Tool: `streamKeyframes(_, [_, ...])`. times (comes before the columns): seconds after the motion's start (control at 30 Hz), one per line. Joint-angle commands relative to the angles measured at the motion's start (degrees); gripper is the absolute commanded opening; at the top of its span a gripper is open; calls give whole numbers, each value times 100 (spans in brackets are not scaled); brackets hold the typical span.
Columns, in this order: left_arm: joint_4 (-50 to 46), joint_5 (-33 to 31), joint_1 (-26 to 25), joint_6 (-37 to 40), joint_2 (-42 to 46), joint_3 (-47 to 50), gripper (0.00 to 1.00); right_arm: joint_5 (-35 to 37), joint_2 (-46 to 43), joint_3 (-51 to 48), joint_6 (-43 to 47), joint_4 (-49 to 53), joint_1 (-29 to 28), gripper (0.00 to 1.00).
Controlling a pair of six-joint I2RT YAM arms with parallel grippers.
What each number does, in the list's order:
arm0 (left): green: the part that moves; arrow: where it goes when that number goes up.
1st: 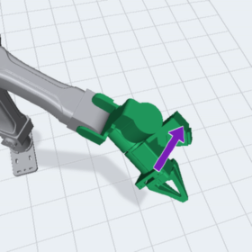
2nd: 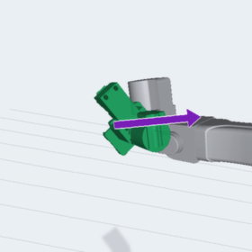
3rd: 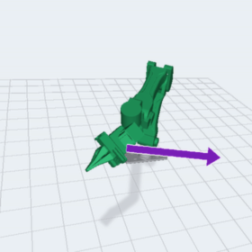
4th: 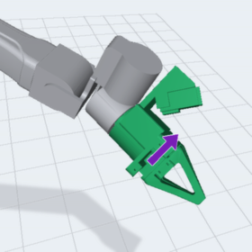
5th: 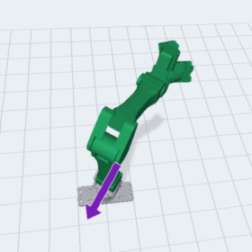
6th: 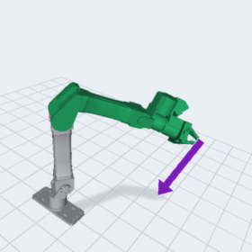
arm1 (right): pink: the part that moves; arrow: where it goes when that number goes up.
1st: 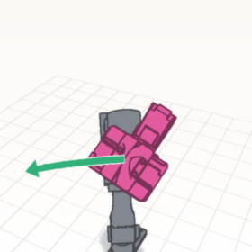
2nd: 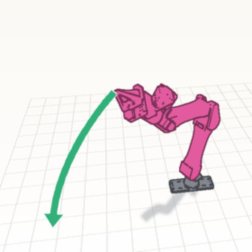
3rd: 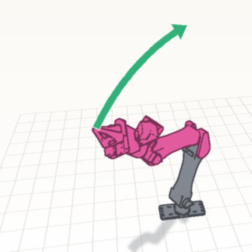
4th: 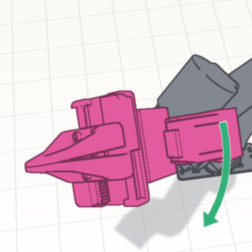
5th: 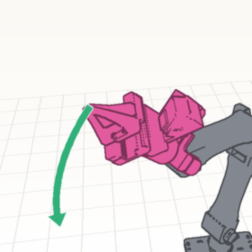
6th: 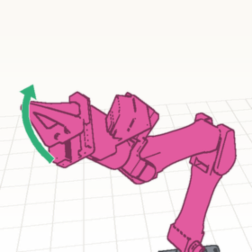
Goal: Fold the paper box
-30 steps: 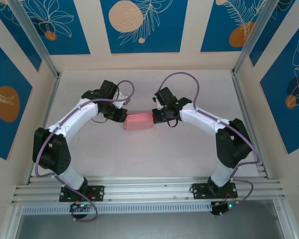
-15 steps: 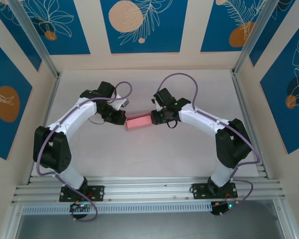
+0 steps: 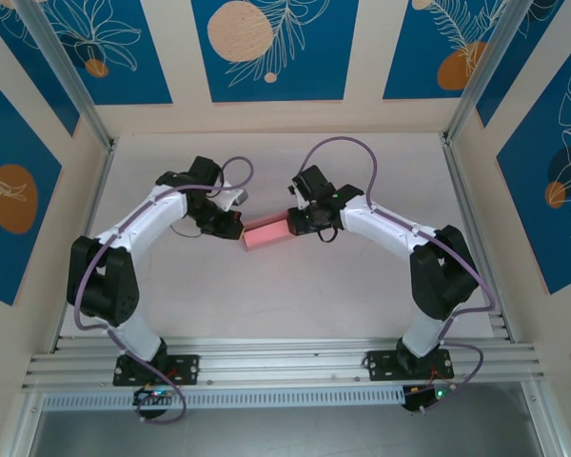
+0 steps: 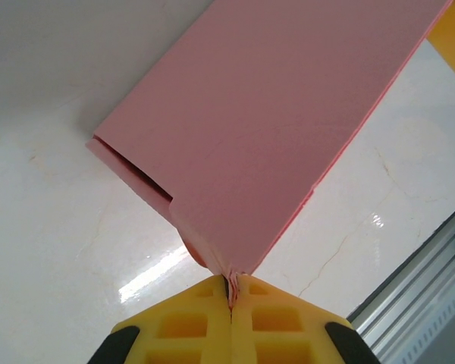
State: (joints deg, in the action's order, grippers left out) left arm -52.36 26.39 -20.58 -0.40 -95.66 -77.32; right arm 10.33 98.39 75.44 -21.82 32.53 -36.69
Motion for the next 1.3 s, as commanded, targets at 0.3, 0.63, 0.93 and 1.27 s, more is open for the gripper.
streamKeyframes(0.3, [107, 905, 98, -466, -102, -287, 3, -377, 281, 178, 54, -131, 66, 19])
streamKeyframes(0.63, [214, 864, 104, -463, -199, -161, 3, -435, 334, 214, 38, -125, 89, 19])
streamKeyframes(0.93, [37, 13, 105, -144, -274, -114, 0, -549, 389, 348, -1, -94, 113, 18])
streamKeyframes(1.27, [540, -174, 102, -373, -368, 50, 0, -644, 540, 569, -64, -100, 96, 18])
